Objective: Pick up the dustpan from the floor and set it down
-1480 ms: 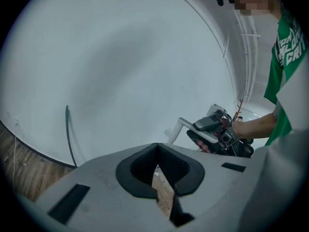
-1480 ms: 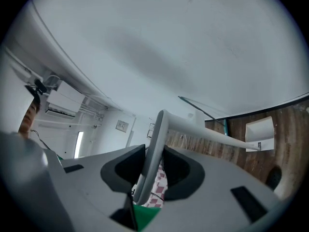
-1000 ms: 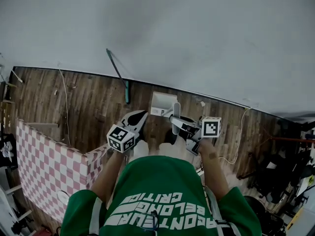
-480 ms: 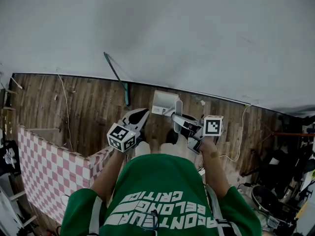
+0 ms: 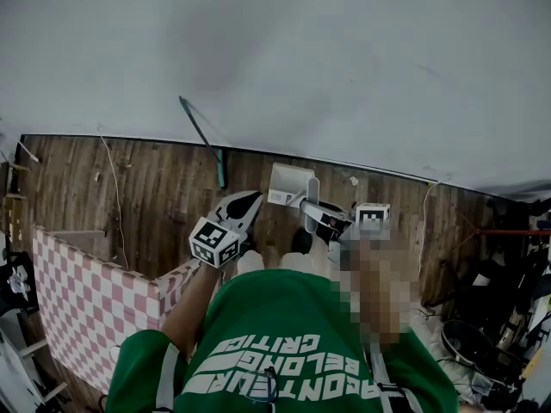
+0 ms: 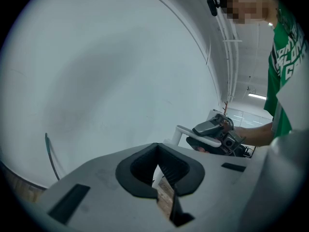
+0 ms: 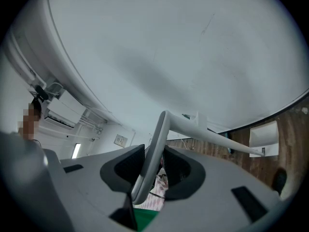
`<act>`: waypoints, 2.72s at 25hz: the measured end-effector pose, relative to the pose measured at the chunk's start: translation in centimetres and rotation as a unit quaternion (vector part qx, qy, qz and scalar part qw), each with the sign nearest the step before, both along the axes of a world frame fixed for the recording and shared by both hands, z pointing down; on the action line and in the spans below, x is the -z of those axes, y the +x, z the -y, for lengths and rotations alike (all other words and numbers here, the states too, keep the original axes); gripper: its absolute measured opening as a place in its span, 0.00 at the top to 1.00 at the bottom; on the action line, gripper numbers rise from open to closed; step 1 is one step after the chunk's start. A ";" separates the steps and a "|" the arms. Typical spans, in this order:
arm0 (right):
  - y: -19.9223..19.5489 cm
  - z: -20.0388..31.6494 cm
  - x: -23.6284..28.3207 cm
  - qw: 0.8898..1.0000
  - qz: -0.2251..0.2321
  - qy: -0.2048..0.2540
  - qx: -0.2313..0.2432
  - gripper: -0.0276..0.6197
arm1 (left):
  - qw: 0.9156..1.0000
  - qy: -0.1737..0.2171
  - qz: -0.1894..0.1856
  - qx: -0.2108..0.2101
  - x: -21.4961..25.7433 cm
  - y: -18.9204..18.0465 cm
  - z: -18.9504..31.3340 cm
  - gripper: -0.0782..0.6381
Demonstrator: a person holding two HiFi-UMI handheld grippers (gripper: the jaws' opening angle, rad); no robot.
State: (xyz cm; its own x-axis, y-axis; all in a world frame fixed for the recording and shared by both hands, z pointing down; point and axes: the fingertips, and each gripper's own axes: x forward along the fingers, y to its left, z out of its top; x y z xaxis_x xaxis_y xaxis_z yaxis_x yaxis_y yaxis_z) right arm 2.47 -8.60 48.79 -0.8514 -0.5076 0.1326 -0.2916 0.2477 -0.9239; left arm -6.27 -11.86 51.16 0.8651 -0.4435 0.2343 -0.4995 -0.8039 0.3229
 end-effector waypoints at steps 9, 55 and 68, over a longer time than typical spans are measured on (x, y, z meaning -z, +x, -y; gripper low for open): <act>-0.4 -0.1 -0.1 1.000 0.001 -0.001 -0.002 0.78 | 1.000 -0.002 -0.015 -0.014 0.6 0.1 -0.2 0.89; 15.4 -4.9 -9.2 0.991 -0.013 -0.058 -0.120 0.78 | 0.989 -0.023 0.035 -0.142 -3.1 14.7 -2.9 0.89; 20.2 -4.9 -16.0 0.986 -0.019 -0.075 -0.148 0.78 | 0.983 -0.036 0.055 -0.170 -5.3 19.3 -3.6 0.89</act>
